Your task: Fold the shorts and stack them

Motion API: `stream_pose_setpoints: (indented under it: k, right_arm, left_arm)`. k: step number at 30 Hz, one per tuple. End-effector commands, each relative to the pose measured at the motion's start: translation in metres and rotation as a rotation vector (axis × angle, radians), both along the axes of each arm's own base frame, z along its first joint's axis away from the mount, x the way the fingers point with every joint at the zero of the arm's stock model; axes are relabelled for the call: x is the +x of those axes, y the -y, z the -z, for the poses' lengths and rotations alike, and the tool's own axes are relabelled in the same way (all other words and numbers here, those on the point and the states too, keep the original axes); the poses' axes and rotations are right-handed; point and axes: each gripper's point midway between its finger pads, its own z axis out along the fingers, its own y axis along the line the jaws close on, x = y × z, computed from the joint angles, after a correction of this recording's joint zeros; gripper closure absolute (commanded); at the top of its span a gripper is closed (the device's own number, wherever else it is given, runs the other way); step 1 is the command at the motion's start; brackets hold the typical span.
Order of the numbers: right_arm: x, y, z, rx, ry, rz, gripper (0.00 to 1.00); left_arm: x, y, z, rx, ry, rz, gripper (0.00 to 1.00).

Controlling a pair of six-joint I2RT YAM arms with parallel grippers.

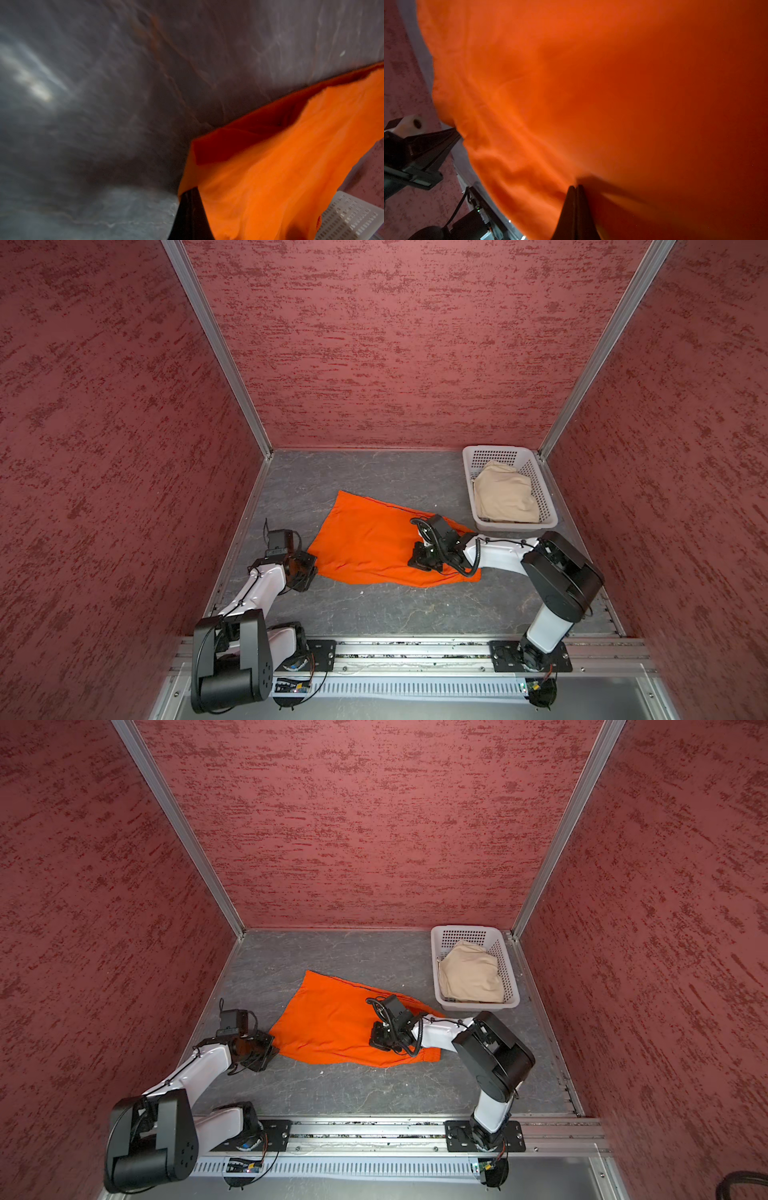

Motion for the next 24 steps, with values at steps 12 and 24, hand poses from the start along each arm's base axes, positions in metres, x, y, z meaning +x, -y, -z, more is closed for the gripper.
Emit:
stream_pose_setpoints:
  k: [12, 24]
  right_arm:
    - [0.037, 0.047, -0.041, -0.057, 0.133, 0.096, 0.98]
    - [0.04, -0.037, 0.006, -0.004, 0.073, -0.021, 1.0]
  left_arm:
    - [0.028, -0.03, -0.075, 0.026, 0.251, -0.006, 1.0]
    - [0.052, 0.021, -0.098, 0.09, 0.32, 0.227, 1.0]
